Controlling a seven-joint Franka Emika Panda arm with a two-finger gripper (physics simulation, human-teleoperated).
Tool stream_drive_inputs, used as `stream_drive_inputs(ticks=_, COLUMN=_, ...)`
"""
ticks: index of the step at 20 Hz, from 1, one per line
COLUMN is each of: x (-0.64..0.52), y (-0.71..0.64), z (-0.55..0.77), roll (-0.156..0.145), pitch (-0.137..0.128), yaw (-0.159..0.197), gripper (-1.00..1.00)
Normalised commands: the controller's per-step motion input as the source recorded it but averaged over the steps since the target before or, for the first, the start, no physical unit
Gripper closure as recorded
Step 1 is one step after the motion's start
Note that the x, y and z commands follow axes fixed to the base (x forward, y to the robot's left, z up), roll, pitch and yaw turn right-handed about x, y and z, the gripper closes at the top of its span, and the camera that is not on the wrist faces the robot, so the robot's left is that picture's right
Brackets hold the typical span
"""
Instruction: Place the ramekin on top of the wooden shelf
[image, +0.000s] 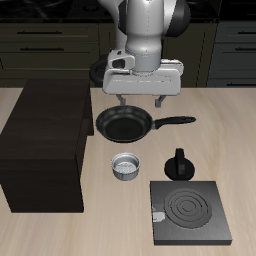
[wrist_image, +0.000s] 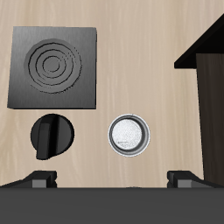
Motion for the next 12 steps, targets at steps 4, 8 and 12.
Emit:
stream_drive_inputs(ticks=4, x=0.13, y=0.07, z=-0.38, roll=-0.006, pitch=0.027, yaw=-0.024, gripper=-1.00)
stream_drive_inputs(ticks=8, x=0.07, y=-0.01, z=-0.36, roll=-0.003, pitch=0.023, yaw=-0.025, gripper=-1.00)
stream_drive_inputs(ticks=12, x=0.04, y=-0.05, z=-0.17, roll=-0.012, pitch=-0.005, yaw=0.003, gripper=-1.00)
